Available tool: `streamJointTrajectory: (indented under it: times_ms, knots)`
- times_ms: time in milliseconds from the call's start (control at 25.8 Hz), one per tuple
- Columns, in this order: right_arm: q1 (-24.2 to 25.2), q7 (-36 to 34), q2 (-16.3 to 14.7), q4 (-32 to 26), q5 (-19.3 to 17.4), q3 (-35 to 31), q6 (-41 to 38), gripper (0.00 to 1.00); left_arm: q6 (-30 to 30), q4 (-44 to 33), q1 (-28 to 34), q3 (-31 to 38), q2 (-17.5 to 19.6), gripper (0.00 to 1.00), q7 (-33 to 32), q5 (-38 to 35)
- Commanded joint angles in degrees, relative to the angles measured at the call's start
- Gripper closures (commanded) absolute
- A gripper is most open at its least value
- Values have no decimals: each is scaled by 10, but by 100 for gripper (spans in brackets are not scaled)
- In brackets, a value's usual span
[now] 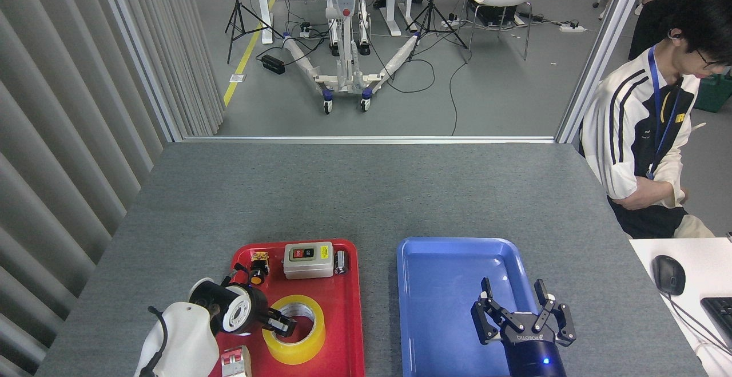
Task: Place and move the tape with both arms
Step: 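Reach the left gripper into the yellow tape roll's hole and grasp it, then lift the tape roll with the left gripper toward the right gripper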
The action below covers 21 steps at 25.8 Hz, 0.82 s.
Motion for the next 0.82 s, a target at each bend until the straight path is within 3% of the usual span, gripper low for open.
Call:
streamJointTrajectory:
  times_ms: [0,233,350,466,621,777]
  knots:
    - [-1,-1,0,-1,1,0,0,1,-47,7,0,-1,-3,100,-19,0]
    - [-2,-1,0,-1,0,0,-1,1,-121,-10,0,23,-17,100,-14,30]
    - [-3,-1,-3,2,-1,-1,-4,1,-186,-12,1,106,-61,100,12,136]
    - [2,-2,-6,0,-1,1,-9,1,-315,-5,15,161,-98,100,65,248]
    - [4,-2,-8,0,-1,4,-17,1,-329,21,22,184,-140,100,136,276]
    - [17,-4,-17,-15,1,10,-78,1,-329,36,43,183,-163,100,178,281]
